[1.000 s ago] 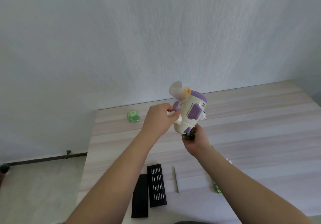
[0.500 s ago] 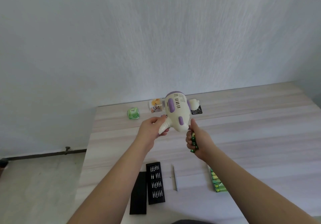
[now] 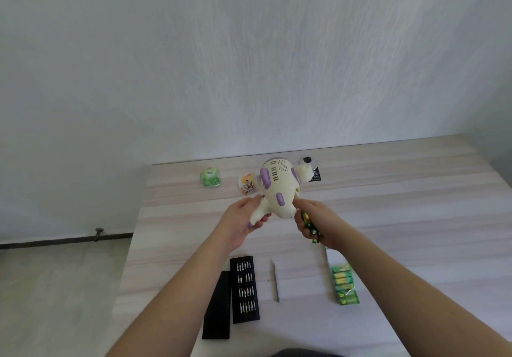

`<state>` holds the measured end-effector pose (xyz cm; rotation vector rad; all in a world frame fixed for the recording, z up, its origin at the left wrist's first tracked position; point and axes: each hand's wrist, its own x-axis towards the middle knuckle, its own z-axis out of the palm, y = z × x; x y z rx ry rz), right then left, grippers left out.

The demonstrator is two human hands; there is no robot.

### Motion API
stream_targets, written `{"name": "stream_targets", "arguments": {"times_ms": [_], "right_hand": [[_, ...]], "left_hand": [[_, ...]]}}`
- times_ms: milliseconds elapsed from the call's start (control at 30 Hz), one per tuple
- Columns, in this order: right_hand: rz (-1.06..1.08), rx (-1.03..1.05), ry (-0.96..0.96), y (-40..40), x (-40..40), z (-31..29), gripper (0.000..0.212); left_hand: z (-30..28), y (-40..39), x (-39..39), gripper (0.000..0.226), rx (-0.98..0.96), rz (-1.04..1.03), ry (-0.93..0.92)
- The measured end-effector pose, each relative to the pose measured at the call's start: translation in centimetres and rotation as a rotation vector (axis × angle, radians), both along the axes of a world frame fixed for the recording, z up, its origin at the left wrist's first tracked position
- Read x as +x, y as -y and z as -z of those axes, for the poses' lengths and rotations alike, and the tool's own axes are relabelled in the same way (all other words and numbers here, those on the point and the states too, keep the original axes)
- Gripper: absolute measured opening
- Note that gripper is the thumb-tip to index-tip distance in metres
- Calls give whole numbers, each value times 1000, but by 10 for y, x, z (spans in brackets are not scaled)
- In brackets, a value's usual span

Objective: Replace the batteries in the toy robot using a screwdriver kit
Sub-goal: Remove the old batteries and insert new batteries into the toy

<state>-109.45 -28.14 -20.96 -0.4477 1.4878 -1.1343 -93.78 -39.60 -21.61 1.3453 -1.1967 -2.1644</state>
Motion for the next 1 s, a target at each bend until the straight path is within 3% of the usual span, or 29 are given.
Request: {"name": "stream_targets", "arguments": {"times_ms": [200, 533, 667, 833, 1000], "right_hand": [[-20, -34, 35, -2, 6, 15, 28], [31, -73, 10, 8, 12, 25, 30], [22, -57, -24, 8, 8, 31, 31], [32, -4, -101, 9, 5, 44, 30], [-31, 94, -393, 11, 0, 49, 24]], "left_hand": [[14, -1, 5, 26, 13, 4, 49], [48, -1, -4, 41, -317, 62, 327], [43, -3, -11, 49, -196, -10, 256], [48, -5, -22, 73, -164, 182, 183], [63, -9, -27, 44, -323, 304, 294]]}}
